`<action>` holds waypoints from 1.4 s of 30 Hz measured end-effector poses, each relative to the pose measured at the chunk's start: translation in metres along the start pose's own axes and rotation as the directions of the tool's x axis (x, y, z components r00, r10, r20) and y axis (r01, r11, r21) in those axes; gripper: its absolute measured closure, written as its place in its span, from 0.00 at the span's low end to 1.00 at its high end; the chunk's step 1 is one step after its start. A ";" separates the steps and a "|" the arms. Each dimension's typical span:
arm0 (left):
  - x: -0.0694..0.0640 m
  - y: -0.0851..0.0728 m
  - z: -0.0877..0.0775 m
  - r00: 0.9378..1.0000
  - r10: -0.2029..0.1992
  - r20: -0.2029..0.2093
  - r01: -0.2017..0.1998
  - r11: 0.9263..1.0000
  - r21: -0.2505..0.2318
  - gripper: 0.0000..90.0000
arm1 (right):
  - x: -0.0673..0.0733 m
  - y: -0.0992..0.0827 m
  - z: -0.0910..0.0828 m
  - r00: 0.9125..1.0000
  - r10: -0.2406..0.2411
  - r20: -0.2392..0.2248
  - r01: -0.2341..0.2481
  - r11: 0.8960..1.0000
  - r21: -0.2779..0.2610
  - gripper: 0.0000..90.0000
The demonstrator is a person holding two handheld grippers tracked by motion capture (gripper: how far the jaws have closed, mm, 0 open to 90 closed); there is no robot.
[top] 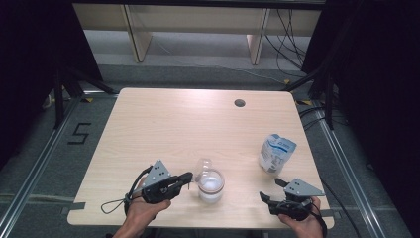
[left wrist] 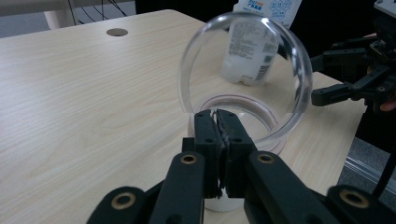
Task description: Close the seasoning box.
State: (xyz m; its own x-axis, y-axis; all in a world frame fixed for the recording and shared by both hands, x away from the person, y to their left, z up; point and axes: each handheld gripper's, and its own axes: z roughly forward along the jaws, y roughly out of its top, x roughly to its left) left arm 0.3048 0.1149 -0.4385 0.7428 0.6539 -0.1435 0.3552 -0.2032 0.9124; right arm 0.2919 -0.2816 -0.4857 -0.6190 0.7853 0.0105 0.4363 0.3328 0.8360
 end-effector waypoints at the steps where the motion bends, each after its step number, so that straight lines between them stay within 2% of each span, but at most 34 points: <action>1: 0.000 0.000 0.000 1.000 -0.001 0.004 0.001 1.000 0.002 0.96 | 0.000 0.000 0.000 1.000 -0.005 0.000 0.005 1.000 -0.001 0.29; 6: 0.001 -0.001 0.000 0.998 -0.040 0.040 0.040 0.999 -0.008 0.89 | 0.000 0.000 0.000 1.000 -0.005 -0.003 0.005 1.000 -0.004 0.29; 8: 0.002 -0.002 -0.001 0.998 -0.040 0.048 0.041 0.999 -0.007 0.84 | 0.000 0.000 0.000 1.000 0.001 -0.006 -0.001 1.000 -0.008 0.29; 9: 0.001 -0.003 -0.002 0.998 -0.056 0.036 0.056 0.998 0.000 0.81 | 0.000 0.000 0.000 1.000 0.005 -0.008 -0.005 1.000 -0.009 0.29; 11: 0.002 -0.004 -0.003 0.998 -0.053 0.047 0.053 0.999 0.003 0.74 | -0.002 0.001 0.001 1.000 -0.019 -0.008 0.019 0.999 -0.032 0.29; 13: 0.002 -0.006 -0.004 0.996 -0.071 0.047 0.072 0.997 -0.001 0.69 | 0.000 0.001 0.000 1.000 0.012 -0.013 -0.012 1.000 -0.018 0.29; 15: 0.003 -0.006 -0.006 0.997 -0.053 0.061 0.053 0.999 0.000 0.62 | -0.001 0.001 0.001 1.000 0.000 -0.027 -0.001 0.999 -0.037 0.29; 16: 0.001 -0.007 -0.007 0.996 -0.080 0.043 0.080 0.997 0.008 0.60 | -0.001 0.001 0.001 0.999 0.004 -0.032 -0.005 0.999 -0.039 0.29; 17: 0.002 -0.007 -0.007 0.996 -0.080 0.050 0.080 0.997 0.004 0.56 | 0.001 0.001 0.000 0.999 0.038 -0.032 -0.039 0.999 -0.031 0.28; 18: 0.002 -0.008 -0.008 0.995 -0.088 0.052 0.088 0.996 0.003 0.52 | -0.001 0.002 0.000 0.999 0.023 -0.045 -0.025 0.999 -0.043 0.28; 19: 0.002 -0.008 -0.009 0.996 -0.084 0.043 0.084 0.996 0.011 0.49 | -0.001 0.002 -0.001 0.998 0.030 -0.050 -0.032 0.998 -0.045 0.27; 20: 0.003 -0.009 -0.009 0.995 -0.076 0.058 0.076 0.997 0.007 0.47 | -0.001 0.003 0.000 0.998 0.037 -0.059 -0.041 0.997 -0.063 0.27; 22: 0.004 -0.011 -0.012 0.996 -0.078 0.050 0.077 0.997 0.015 0.43 | -0.002 0.004 0.000 0.998 0.030 -0.057 -0.034 0.997 -0.072 0.25; 24: 0.005 -0.014 -0.014 0.994 -0.103 0.034 0.102 0.995 0.023 0.39 | -0.001 0.004 -0.001 0.997 0.036 -0.070 -0.041 0.997 -0.071 0.23; 26: 0.006 -0.016 -0.016 0.994 -0.107 0.025 0.106 0.994 0.031 0.38 | 0.000 0.004 -0.001 0.996 0.051 -0.077 -0.057 0.996 -0.075 0.23; 27: 0.008 -0.018 -0.016 0.994 -0.106 0.035 0.105 0.994 0.026 0.37 | 0.000 0.004 0.000 0.996 0.043 -0.078 -0.049 0.996 -0.077 0.23; 28: 0.008 -0.018 -0.016 0.994 -0.103 0.022 0.102 0.994 0.035 0.36 | 0.000 0.003 0.000 0.996 0.044 -0.080 -0.050 0.996 -0.077 0.23; 31: 0.010 -0.022 -0.016 0.990 -0.141 0.011 0.140 0.989 0.038 0.34 | -0.001 0.003 0.000 0.996 0.034 -0.084 -0.041 0.996 -0.077 0.23; 35: 0.011 -0.024 -0.015 0.993 -0.120 0.004 0.120 0.991 0.052 0.32 | 0.000 0.003 0.001 0.995 0.040 -0.097 -0.047 0.996 -0.072 0.23; 36: 0.010 -0.025 -0.014 0.990 -0.140 -0.006 0.140 0.989 0.051 0.32 | 0.001 0.003 0.001 0.995 0.043 -0.091 -0.050 0.995 -0.080 0.23; 37: 0.011 -0.026 -0.014 0.991 -0.137 0.003 0.137 0.989 0.053 0.32 | 0.000 0.003 0.001 0.995 0.029 -0.095 -0.036 0.997 -0.074 0.23; 39: 0.011 -0.027 -0.014 0.993 -0.122 0.002 0.122 0.991 0.051 0.31 | 0.001 0.003 0.001 0.994 0.030 -0.102 -0.038 0.997 -0.074 0.23; 42: 0.010 -0.030 -0.016 0.991 -0.136 -0.018 0.137 0.989 0.060 0.30 | 0.001 0.004 0.001 0.994 0.035 -0.106 -0.043 0.996 -0.072 0.23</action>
State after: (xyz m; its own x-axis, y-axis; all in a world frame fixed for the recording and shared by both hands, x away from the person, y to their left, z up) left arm 0.2922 0.1392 -0.4610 0.6773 0.6886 -0.2592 0.4868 -0.1552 0.8596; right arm 0.2936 -0.2787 -0.4835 -0.6689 0.7368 0.0982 0.4147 0.2603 0.8719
